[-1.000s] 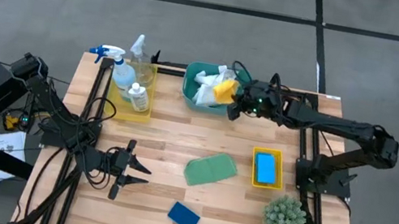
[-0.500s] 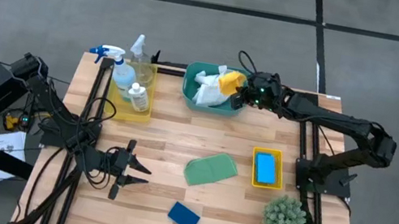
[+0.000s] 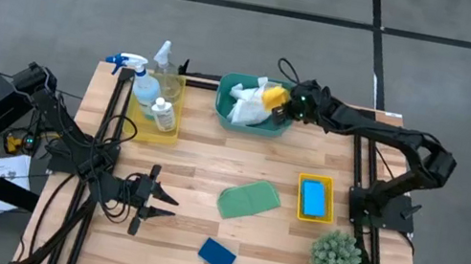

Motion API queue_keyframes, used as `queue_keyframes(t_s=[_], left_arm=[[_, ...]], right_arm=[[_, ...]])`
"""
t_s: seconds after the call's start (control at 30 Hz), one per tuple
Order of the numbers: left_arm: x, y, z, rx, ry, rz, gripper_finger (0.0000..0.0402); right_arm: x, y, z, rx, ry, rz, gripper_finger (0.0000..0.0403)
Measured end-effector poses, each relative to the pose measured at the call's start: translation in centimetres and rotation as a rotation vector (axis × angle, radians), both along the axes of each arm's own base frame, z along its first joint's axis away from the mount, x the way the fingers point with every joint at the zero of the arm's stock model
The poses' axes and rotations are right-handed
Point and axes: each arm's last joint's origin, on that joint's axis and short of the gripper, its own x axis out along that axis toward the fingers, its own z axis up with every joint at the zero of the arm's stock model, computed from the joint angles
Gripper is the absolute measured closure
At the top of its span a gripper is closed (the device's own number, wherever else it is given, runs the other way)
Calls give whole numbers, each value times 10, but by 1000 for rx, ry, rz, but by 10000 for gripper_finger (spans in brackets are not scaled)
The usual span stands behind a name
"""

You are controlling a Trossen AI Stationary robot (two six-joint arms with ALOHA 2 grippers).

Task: Pick & Place Kitchen Items
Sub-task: Put the yellow cleaning cloth into the green bin

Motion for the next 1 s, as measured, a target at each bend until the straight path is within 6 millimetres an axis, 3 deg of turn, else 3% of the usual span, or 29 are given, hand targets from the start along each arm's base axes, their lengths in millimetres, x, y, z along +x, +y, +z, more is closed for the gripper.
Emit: queue_keyframes(t_s=[1.0], left_arm=[[0, 0, -1, 10, 11, 0, 279]], right_arm=[[0, 1, 1, -1, -3, 6, 403]])
